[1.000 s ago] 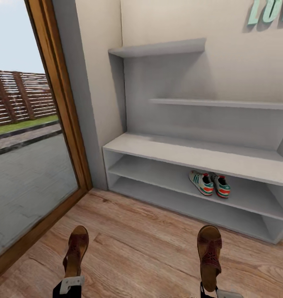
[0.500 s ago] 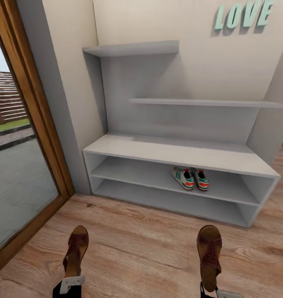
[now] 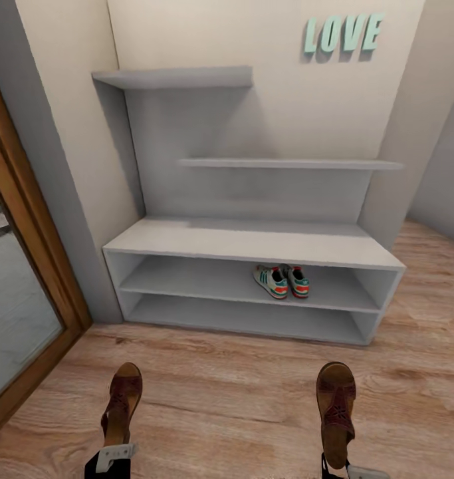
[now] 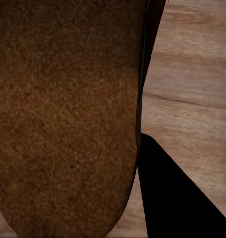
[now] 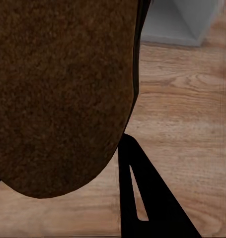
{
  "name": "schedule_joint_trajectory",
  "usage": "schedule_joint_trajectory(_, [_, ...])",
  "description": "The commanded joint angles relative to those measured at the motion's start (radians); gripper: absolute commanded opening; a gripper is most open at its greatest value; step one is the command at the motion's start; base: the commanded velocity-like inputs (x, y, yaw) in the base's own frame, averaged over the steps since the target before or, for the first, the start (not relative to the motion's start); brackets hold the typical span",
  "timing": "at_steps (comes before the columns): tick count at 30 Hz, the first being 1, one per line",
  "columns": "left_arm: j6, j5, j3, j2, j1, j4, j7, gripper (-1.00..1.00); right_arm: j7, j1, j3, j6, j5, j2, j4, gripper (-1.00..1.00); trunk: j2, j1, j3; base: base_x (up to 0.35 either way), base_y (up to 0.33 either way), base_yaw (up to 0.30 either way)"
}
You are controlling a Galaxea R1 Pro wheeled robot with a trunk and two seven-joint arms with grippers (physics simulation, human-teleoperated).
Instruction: Pick up the two gym shoes and the two sandals from the corridor floor and place them onto the hallstand (shoe rack) in the corridor, making sure they are on the rack and not on the floor. Arrange them so the two gym shoes are next to each other and the two sandals are next to each other.
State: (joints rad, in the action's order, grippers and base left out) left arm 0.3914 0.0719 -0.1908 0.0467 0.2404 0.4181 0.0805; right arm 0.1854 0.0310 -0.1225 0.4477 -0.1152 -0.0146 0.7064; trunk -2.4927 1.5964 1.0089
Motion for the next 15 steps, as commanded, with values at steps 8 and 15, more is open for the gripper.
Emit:
schedule_joint_trajectory(8, [0.003, 0.013, -0.009, -0.001, 0.0, 0.0, 0.007, -1.0, 0.005, 0.001, -0.004, 0.0, -0.012, -0.002, -0.002, -1.0, 0.0, 0.0, 0.001, 0.0, 0.0, -0.287])
schedule_joint_trajectory(15, [0.001, 0.019, -0.004, -0.001, 0.0, -0.001, 0.007, -1.0, 0.005, 0.001, -0.005, -0.001, -0.012, -0.002, -0.003, -1.0, 0.0, 0.0, 0.001, 0.0, 0.0, -0.286])
